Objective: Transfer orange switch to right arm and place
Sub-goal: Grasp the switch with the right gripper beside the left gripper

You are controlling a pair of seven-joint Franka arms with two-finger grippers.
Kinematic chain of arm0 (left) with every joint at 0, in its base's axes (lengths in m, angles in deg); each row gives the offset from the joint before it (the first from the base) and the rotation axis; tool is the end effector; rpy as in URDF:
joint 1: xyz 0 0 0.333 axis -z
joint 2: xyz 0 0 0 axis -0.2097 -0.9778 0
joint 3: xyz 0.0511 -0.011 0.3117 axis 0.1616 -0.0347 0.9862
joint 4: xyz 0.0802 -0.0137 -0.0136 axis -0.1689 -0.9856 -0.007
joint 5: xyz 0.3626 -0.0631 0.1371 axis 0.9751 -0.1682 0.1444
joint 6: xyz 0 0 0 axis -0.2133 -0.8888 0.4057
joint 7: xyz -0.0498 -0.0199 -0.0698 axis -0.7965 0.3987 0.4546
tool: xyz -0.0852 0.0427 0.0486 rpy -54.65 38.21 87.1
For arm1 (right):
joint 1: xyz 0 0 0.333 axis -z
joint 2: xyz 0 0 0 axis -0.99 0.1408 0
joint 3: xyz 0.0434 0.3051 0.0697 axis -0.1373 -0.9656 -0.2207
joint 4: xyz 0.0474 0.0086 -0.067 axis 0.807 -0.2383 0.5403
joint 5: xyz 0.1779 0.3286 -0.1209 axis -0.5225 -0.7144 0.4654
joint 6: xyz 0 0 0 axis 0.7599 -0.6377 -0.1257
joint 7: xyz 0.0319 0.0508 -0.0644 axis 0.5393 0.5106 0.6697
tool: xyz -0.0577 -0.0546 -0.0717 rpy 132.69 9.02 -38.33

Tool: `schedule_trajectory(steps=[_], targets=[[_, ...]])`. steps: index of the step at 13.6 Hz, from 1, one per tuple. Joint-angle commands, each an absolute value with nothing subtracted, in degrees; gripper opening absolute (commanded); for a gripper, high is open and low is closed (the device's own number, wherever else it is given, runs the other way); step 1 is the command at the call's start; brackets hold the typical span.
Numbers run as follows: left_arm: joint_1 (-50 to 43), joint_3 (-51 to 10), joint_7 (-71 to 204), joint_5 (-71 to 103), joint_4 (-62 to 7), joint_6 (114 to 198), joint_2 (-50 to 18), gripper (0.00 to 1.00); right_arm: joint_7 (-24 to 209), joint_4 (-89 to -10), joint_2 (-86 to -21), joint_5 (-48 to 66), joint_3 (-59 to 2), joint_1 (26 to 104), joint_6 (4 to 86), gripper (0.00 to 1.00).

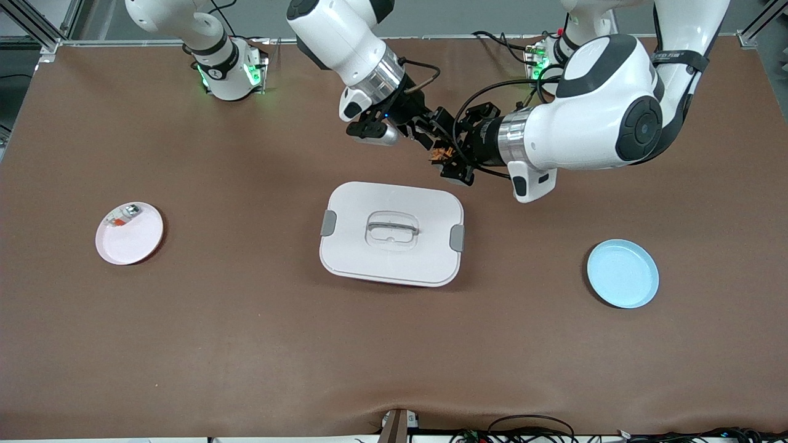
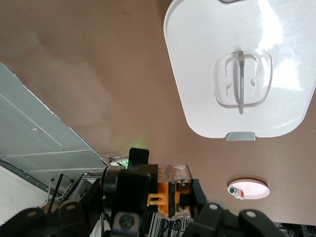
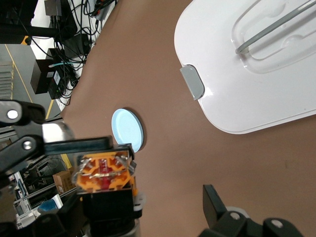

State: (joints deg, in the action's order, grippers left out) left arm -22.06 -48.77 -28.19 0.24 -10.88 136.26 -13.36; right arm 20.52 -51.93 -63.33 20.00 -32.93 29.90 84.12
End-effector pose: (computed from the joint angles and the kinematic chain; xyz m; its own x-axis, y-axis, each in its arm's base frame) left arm 0.5450 -0.3464 0.5341 0.1968 0.7571 -0.6229 0.9038 -0.3864 -0.1842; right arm 0.4324 0.5177 0.5063 0.8407 -0.5224 -0.1427 -0.4706 -0.5743 -0.6699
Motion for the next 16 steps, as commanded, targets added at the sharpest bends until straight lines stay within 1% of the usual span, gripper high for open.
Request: schedule_trajectory(steps=[1,7,8,11,14,15,16], targets=[[-21.6,-48.8,-29.3,0.3,-9.5,135.9,-14.0,0.0,20.9,-51.9,-64.8,18.7,-32.7,30.0,83.4,1.0],[-21.5,-48.8,-29.1,0.3,-9.5,135.9,-14.0,0.0,21.5,-51.1,-64.5,18.8,-32.5,31.5,83.4,1.0],[-21.5,-48.8,-29.0,0.3,-9.5,135.9,-14.0,0.0,21.5,-51.0,-64.5,18.9,-32.5,31.9,83.4,0.91],[-21.5,-48.8,-28.9,0.3,-9.4,136.0,-14.0,0.0,21.5,-50.2,-64.2,19.0,-32.6,31.9,83.5,0.58],[-21.6,-48.8,-28.9,0.3,-9.4,135.9,-13.7,0.0,21.5,-49.0,-64.1,19.1,-32.6,31.6,83.5,0.39],[-21.6,-48.8,-28.9,0.3,-9.4,135.9,-13.7,0.0,21.4,-48.7,-63.9,19.2,-32.6,31.4,83.6,0.31],[-21.5,-48.8,-28.9,0.3,-9.4,135.9,-13.7,0.0,21.4,-48.3,-63.5,19.2,-32.6,31.3,83.6,0.19]])
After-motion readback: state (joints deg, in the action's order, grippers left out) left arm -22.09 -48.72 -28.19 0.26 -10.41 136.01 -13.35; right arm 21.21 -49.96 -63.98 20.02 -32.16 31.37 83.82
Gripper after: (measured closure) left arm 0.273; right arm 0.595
